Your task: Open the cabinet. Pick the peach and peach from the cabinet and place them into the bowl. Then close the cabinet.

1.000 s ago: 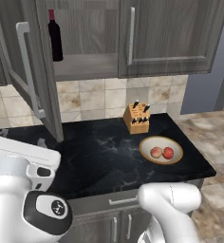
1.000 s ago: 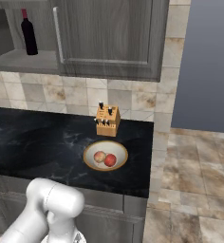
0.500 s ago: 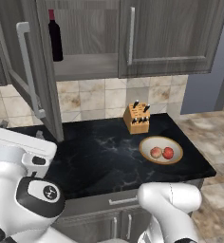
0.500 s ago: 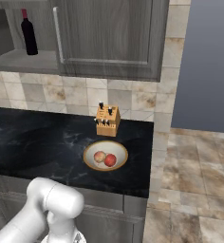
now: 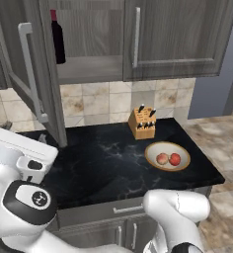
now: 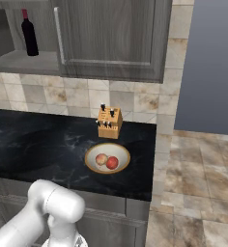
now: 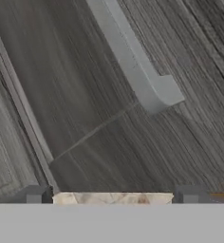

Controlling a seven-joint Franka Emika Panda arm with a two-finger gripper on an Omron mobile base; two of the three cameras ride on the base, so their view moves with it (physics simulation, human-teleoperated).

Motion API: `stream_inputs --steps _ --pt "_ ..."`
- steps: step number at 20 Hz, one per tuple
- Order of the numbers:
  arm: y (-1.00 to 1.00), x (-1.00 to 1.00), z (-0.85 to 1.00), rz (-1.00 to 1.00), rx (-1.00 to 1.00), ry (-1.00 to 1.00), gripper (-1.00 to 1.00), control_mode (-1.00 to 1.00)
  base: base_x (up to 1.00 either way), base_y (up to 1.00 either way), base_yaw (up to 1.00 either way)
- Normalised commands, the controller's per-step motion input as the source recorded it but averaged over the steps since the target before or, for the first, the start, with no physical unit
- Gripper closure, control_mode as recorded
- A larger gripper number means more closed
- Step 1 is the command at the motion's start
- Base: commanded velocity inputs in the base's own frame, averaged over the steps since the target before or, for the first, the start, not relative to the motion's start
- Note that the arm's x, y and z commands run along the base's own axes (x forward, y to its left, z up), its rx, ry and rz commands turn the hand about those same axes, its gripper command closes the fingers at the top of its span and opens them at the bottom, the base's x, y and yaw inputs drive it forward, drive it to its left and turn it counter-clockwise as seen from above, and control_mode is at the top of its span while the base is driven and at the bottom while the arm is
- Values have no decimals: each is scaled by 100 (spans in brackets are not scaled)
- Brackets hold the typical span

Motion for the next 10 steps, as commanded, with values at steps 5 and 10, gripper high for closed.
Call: stream_inputs --steps 5,10 --pt "0 64 -1 -11 0 0 -100 -100 0 0 0" --pt "0 55 0 -11 0 0 -100 -100 0 0 0"
